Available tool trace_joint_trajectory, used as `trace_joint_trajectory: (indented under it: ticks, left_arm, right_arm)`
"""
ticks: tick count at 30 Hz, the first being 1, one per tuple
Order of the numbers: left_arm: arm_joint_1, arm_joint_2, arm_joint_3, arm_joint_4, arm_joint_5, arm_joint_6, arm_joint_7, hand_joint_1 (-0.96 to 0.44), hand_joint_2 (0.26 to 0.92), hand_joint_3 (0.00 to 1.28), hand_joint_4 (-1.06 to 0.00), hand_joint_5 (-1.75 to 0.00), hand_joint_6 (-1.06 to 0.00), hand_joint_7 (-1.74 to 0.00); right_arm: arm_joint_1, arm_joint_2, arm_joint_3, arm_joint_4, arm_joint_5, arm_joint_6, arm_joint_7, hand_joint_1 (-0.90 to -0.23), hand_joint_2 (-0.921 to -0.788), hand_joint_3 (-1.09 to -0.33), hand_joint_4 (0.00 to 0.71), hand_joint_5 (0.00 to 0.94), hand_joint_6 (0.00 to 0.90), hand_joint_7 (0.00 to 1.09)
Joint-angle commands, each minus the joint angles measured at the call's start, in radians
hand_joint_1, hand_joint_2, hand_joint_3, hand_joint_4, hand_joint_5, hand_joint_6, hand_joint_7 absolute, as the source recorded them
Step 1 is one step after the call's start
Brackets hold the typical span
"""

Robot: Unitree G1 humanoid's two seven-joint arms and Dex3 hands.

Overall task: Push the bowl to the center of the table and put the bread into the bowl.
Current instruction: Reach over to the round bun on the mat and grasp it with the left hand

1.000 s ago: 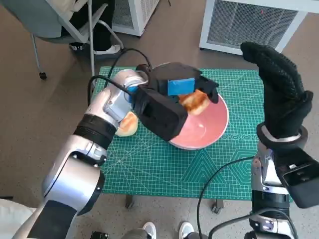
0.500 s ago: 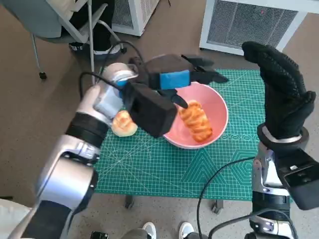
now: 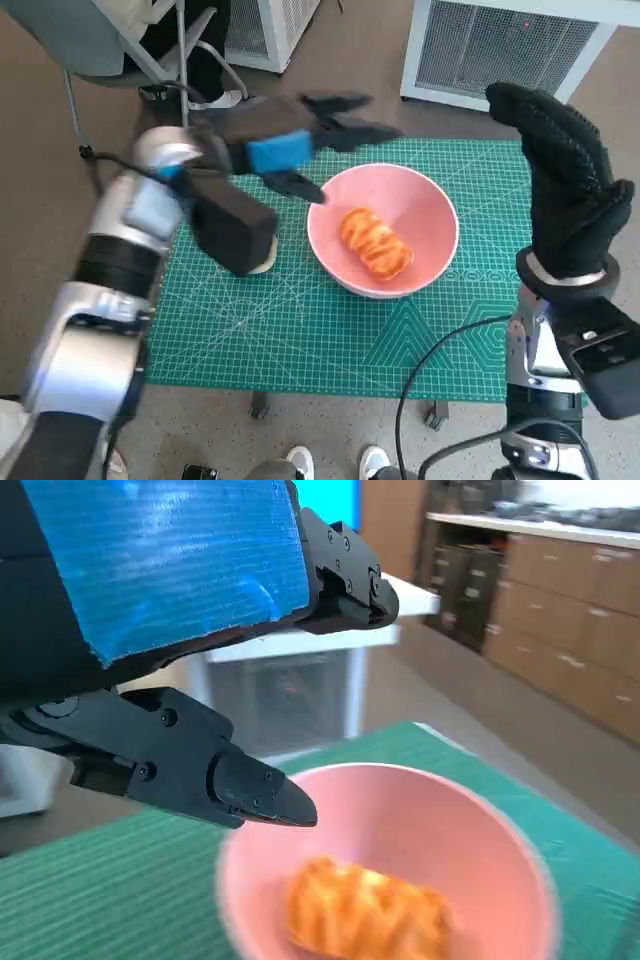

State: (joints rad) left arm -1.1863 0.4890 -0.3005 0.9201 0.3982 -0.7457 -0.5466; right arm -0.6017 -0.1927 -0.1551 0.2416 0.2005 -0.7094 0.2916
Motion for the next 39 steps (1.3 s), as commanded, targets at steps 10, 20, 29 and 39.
trace_joint_trajectory:
  ticks: [10,20,29,39]
  left_arm:
    - [0.079,0.081,0.007,-0.001,0.015,0.076,0.024,-0.21,0.855,0.0,-0.2,-0.01,-0.36,-0.02]
    - [0.112,0.091,0.005,0.016,0.017,0.104,0.006,-0.19,0.853,0.0,-0.21,-0.01,-0.37,-0.01]
    - [0.117,0.081,-0.015,0.063,0.039,0.115,0.013,-0.18,0.838,0.0,-0.23,-0.01,-0.37,-0.01]
    - [0.113,0.05,-0.052,0.147,0.071,0.151,0.029,-0.16,0.841,0.0,-0.23,0.0,-0.37,0.0]
  right_arm:
    - [-0.01,-0.003,0.006,0.042,0.01,-0.005,0.013,-0.577,-0.921,-0.701,0.299,0.003,0.06,0.62]
    - [-0.023,-0.008,0.006,0.061,0.014,-0.011,0.025,-0.572,-0.921,-0.702,0.31,0.008,0.063,0.62]
    - [-0.028,-0.015,0.004,0.068,0.013,-0.007,0.034,-0.566,-0.921,-0.703,0.315,0.009,0.062,0.63]
    - [-0.025,-0.017,0.004,0.056,0.015,0.004,0.035,-0.571,-0.921,-0.703,0.316,0.008,0.059,0.64]
